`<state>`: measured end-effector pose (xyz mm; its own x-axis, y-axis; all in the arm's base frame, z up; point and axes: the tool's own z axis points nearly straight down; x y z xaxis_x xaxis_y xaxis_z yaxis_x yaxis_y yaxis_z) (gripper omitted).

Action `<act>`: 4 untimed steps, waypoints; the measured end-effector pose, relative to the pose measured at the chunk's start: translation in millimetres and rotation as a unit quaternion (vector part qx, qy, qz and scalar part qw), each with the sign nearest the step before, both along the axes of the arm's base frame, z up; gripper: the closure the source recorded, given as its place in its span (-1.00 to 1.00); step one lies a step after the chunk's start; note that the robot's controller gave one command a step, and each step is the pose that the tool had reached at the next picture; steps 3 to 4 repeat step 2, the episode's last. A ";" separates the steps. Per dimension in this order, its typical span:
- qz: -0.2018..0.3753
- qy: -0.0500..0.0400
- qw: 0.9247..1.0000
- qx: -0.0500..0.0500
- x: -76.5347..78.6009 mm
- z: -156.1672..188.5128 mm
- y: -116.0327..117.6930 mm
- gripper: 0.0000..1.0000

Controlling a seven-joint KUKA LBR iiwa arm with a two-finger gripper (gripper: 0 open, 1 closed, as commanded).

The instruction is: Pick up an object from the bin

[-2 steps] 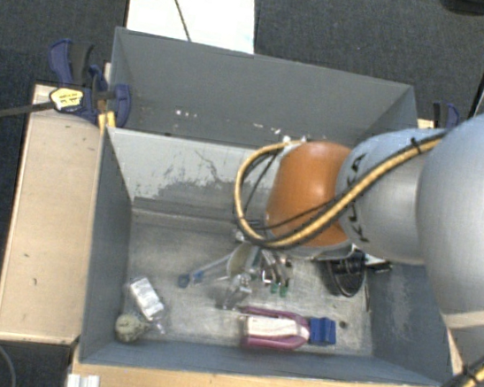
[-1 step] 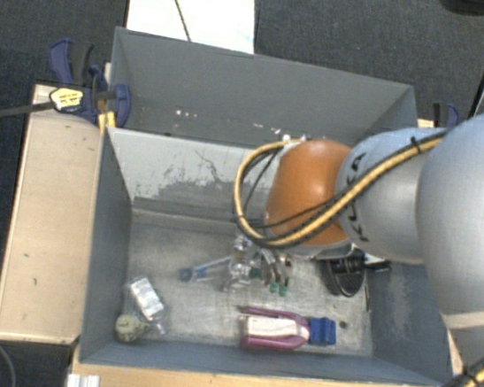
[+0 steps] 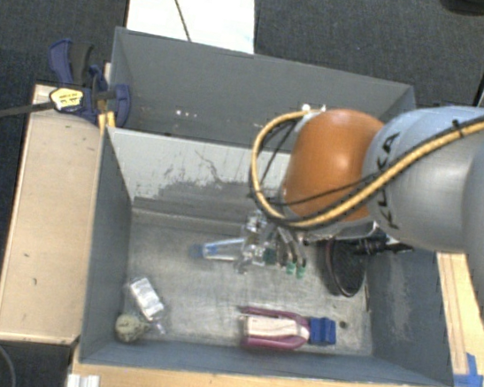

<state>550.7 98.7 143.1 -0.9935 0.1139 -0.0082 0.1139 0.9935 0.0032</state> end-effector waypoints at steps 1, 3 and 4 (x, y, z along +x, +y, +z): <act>0.000 0.001 1.000 0.000 1.3 27.7 0.0 1.00; 0.000 0.001 1.000 0.000 2.1 38.7 0.3 1.00; 0.000 0.001 1.000 0.000 2.1 38.7 0.3 1.00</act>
Offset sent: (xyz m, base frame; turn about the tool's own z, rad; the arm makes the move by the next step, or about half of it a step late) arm 0.0000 -0.0002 0.0256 0.0000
